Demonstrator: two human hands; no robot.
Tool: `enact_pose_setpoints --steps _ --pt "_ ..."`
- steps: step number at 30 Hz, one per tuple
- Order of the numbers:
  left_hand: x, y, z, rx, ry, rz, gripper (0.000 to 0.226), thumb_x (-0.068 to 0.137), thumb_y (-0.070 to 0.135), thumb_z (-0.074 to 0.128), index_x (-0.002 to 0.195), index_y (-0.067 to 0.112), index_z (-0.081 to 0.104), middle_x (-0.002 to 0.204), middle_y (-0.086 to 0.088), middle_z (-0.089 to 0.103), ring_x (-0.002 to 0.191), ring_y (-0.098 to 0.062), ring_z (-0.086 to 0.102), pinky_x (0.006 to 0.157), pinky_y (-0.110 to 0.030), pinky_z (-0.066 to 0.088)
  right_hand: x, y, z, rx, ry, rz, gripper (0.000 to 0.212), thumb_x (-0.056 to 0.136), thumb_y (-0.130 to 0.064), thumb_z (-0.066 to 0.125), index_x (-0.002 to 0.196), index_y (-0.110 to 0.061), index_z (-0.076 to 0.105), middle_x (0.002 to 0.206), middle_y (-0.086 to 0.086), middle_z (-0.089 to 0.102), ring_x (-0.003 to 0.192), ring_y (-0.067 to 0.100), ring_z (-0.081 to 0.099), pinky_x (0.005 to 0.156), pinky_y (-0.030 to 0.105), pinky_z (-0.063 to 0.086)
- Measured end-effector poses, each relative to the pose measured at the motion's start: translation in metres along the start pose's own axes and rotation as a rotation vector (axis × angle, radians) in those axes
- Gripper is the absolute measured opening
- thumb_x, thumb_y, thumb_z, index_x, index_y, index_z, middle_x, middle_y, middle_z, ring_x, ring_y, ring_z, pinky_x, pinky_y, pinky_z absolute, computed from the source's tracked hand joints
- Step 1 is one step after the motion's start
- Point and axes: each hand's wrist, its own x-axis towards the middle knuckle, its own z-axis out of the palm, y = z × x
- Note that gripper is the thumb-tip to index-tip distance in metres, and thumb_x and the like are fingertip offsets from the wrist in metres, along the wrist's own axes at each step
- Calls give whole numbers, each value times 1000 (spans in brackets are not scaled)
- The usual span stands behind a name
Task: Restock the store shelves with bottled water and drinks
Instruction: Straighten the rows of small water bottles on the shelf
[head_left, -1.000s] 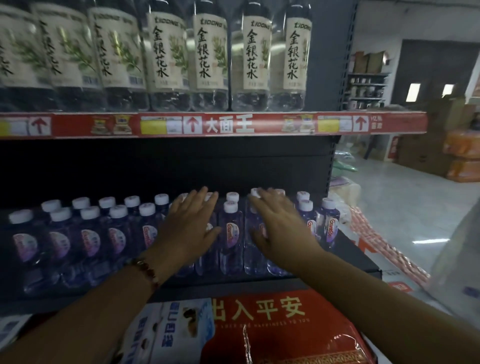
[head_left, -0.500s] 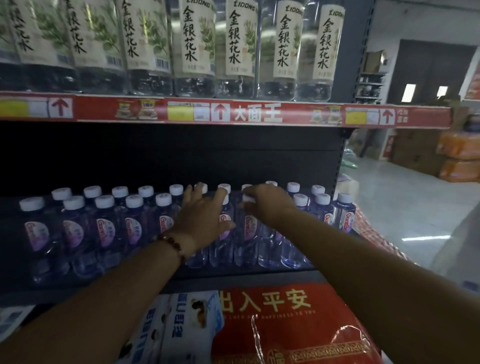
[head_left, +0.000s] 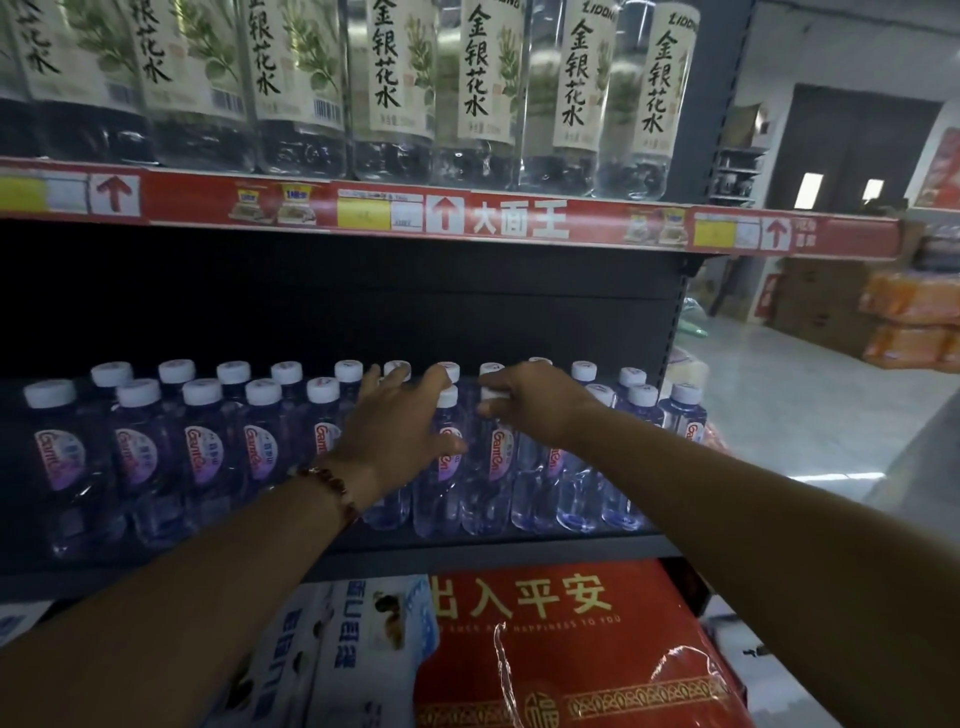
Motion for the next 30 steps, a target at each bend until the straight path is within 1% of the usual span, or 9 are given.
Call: enact_pose_setpoints --steps 3,7,10,12,15,18,21,25,30 --pt "-2 -7 3 4 24 26 74 77 57 74 136 29 39 133 -7 53 128 -33 35 105 -42 32 0 1 0 -1 -10 -6 23 97 -27 60 115 -17 71 93 5 68 86 20 63 76 31 47" --pt "-3 -13 4 6 70 133 68 78 58 71 133 25 47 120 7 52 123 -24 42 103 -35 29 -3 2 4 -32 8 -2 29 99 -33 58 125 -22 64 103 3 65 96 22 62 81 32 45" --pt "-3 -23 -7 -1 31 131 77 86 58 64 150 30 34 152 -3 36 141 -25 31 115 -36 21 -2 2 6 -47 -4 14 38 98 -39 56 132 -21 58 121 6 62 109 25 60 93 38 48" --pt "-5 -39 -20 43 16 82 79 90 56 60 156 31 23 160 -4 25 146 -25 25 121 -40 16 -3 -1 9 -65 28 16 53 98 -46 54 145 -22 48 142 5 52 128 25 51 110 42 38" --pt "-12 -70 -37 135 35 38 72 93 55 55 154 27 29 158 -9 30 143 -30 33 118 -46 25 -2 -18 14 -143 110 -87 63 99 -47 52 154 -22 33 158 3 33 144 20 32 124 43 10" --pt "-19 -96 -43 207 40 50 73 87 63 43 146 20 46 134 -10 55 118 -30 55 100 -43 43 7 -48 24 -194 107 -210 65 99 -45 52 156 -22 29 160 4 30 147 21 27 125 38 3" --pt "-23 -110 -35 210 29 72 68 85 55 52 144 23 48 116 1 63 108 -23 56 96 -38 37 24 -70 38 -266 30 -275 66 99 -43 52 156 -21 28 157 6 36 144 23 33 123 40 7" --pt "-21 -119 -29 171 54 85 72 86 50 69 149 29 42 124 0 64 130 -31 48 108 -41 29 36 -75 41 -174 -51 -163 59 98 -42 55 152 -26 34 143 3 52 127 27 50 107 35 37" --pt "-20 -115 -28 153 93 53 74 86 55 67 151 33 38 142 -6 56 146 -28 32 115 -41 20 45 -82 46 -81 -11 -70 47 92 -43 64 131 -22 49 121 2 64 112 24 59 92 35 48"
